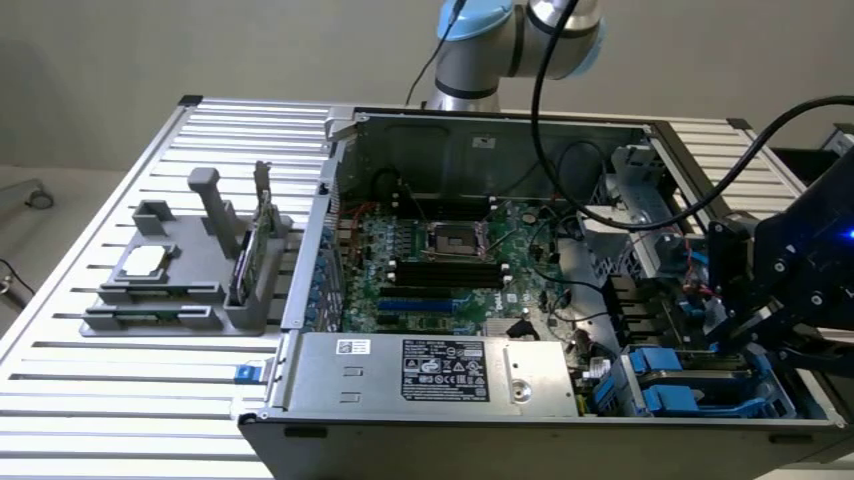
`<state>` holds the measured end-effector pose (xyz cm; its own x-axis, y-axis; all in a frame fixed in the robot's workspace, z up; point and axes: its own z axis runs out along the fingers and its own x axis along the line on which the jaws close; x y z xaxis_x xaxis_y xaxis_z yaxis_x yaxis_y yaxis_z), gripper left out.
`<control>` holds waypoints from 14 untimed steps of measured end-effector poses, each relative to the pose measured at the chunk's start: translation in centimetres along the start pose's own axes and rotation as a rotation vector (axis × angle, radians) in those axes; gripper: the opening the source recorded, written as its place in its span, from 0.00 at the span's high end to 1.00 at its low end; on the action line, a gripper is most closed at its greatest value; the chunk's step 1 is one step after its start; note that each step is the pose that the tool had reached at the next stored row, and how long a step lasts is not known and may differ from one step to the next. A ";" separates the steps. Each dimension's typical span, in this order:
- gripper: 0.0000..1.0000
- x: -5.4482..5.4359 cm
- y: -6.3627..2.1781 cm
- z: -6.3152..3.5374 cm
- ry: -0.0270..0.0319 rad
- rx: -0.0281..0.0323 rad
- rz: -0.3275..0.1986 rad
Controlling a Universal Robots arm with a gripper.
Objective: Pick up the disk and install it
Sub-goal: 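Insert the disk into the insertion slot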
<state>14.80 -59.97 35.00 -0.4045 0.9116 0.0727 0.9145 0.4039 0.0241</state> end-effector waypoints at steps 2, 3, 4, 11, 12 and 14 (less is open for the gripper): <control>0.83 0.0 0.00 -0.01 -0.0043 0.0016 0.009; 0.83 0.0 0.00 -0.01 -0.0070 0.0027 0.013; 0.83 0.0 0.00 -0.02 -0.0100 0.0039 0.018; 0.83 0.0 0.00 -0.01 -0.0552 0.0253 0.046; 0.83 0.0 0.00 -0.01 -0.0607 0.0296 0.050; 0.83 0.0 0.00 0.00 -0.0610 0.0416 0.057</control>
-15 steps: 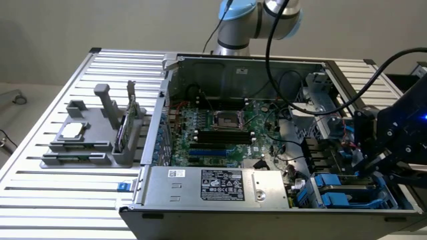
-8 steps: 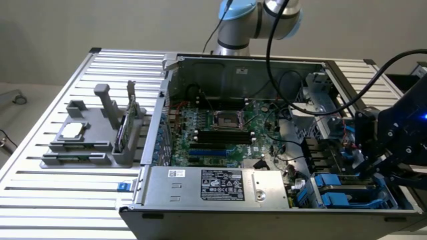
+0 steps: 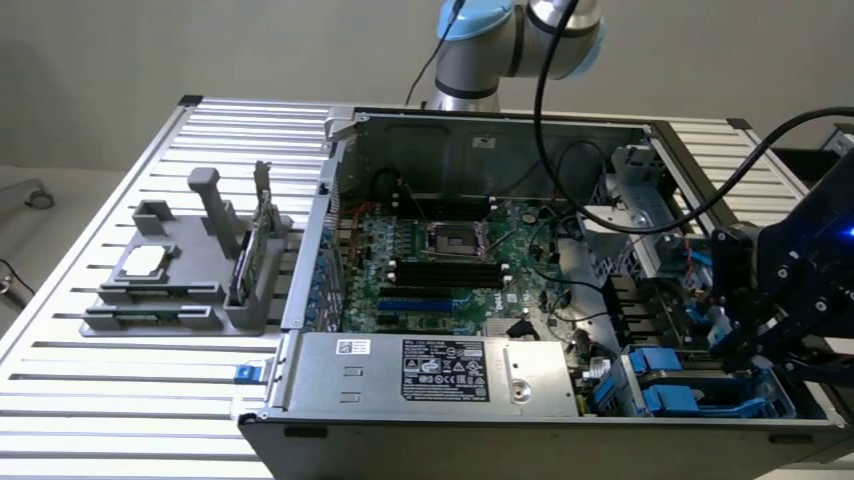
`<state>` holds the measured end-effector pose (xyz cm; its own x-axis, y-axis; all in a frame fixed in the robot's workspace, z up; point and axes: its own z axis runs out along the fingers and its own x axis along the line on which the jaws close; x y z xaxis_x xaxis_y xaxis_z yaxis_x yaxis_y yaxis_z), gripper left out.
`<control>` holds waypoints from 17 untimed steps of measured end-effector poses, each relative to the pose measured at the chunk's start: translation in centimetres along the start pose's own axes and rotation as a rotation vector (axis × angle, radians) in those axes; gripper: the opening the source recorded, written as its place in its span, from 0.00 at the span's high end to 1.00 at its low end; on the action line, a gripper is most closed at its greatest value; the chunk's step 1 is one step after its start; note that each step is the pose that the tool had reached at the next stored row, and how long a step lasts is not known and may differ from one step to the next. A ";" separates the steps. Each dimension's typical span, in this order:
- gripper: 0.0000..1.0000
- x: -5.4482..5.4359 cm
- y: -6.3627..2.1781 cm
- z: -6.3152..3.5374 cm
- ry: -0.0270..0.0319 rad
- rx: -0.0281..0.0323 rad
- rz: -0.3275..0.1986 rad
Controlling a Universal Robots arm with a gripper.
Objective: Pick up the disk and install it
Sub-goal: 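Insert the disk into the insertion slot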
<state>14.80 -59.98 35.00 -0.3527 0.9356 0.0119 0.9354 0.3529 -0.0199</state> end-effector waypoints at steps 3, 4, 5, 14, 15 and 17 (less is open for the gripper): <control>0.83 0.0 0.00 0.01 0.0090 0.0244 0.018; 0.83 0.0 0.00 0.01 0.0114 0.0297 0.029; 0.83 0.0 -0.01 0.02 0.0132 0.0328 0.042; 0.83 0.0 0.14 0.62 0.0183 0.0343 0.146; 0.83 0.0 0.21 0.77 0.0187 0.0343 0.153; 0.83 0.0 0.42 1.04 0.0192 0.0345 0.165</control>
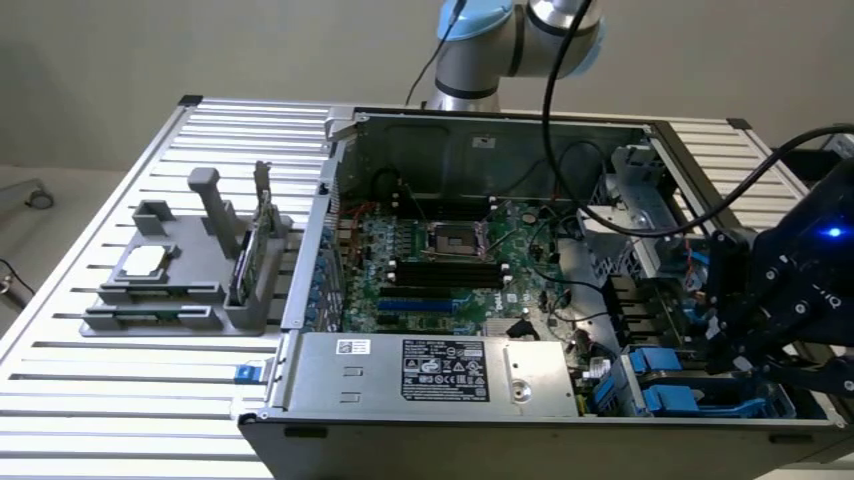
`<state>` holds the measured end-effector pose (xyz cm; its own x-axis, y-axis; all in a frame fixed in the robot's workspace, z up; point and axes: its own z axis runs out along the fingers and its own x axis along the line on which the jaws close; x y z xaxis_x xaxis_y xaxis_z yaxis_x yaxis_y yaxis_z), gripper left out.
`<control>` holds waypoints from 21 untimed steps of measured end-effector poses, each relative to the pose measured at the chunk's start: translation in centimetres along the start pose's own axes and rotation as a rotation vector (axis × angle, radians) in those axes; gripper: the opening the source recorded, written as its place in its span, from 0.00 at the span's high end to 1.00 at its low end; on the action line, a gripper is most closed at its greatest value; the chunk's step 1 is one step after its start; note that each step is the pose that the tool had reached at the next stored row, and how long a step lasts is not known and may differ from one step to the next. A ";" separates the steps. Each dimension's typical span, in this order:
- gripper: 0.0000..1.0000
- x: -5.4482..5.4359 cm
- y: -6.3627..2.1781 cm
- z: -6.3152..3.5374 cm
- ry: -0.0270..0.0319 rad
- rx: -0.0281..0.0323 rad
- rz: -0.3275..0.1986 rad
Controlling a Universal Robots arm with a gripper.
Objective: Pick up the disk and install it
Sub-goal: 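Insert the disk into the insertion slot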
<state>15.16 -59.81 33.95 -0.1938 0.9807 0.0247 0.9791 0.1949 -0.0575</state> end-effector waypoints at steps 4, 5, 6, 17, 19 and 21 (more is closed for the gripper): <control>0.83 0.2 0.38 0.06 0.0010 0.0002 0.013; 0.83 0.3 0.43 0.06 0.0011 0.0001 0.017; 0.83 0.3 0.47 0.06 0.0013 0.0001 0.020; 0.83 0.6 0.57 -0.40 0.0045 0.0012 0.070; 0.83 0.6 0.57 -0.45 0.0053 0.0021 0.080; 0.83 0.7 0.59 -0.47 0.0058 0.0023 0.094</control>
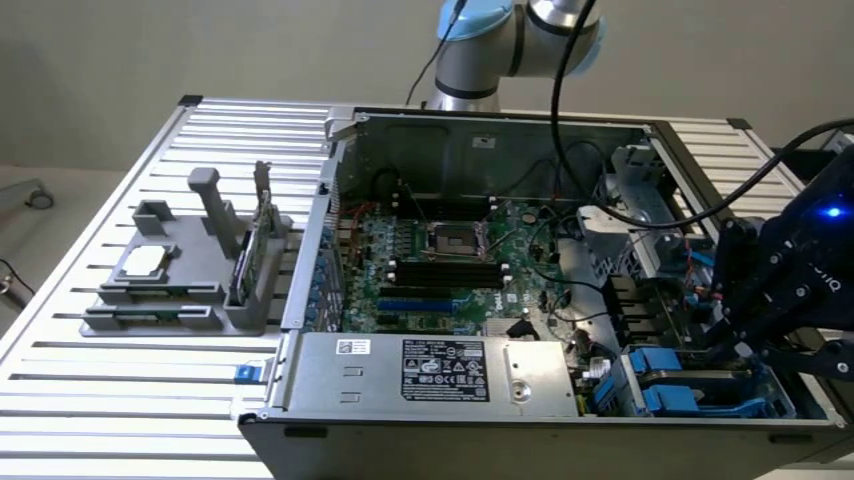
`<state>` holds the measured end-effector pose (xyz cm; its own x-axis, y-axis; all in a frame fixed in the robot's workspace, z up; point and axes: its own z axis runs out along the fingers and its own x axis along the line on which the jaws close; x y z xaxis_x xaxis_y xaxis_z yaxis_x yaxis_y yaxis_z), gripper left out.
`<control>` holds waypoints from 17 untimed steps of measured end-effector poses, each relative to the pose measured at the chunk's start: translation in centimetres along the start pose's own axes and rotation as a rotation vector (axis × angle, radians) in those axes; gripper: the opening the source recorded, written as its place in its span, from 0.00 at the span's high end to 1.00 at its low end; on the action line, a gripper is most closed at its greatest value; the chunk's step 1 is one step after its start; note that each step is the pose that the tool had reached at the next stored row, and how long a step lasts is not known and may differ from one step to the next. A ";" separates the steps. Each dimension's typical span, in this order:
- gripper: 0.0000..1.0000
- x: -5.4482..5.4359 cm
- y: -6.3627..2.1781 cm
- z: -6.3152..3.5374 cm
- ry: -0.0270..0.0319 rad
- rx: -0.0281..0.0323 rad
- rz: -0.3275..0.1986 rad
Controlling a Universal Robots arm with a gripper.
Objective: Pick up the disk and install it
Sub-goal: 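Insert the disk into the insertion slot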
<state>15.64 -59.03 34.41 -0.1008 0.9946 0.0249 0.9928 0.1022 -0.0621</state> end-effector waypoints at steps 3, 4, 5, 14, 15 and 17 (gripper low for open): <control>0.83 0.1 0.05 0.01 0.0018 -0.0006 0.025; 0.83 0.1 0.07 0.02 0.0022 -0.0008 0.034; 0.83 0.1 0.09 0.04 0.0029 -0.0011 0.044; 0.83 0.1 0.37 0.39 0.0079 -0.0018 0.128; 0.83 0.1 0.39 0.39 0.0083 0.0004 0.132; 0.83 0.1 0.39 0.41 0.0092 0.0036 0.142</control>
<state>15.98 -58.84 33.98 0.0411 0.9988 0.0248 0.9968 -0.0393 -0.0692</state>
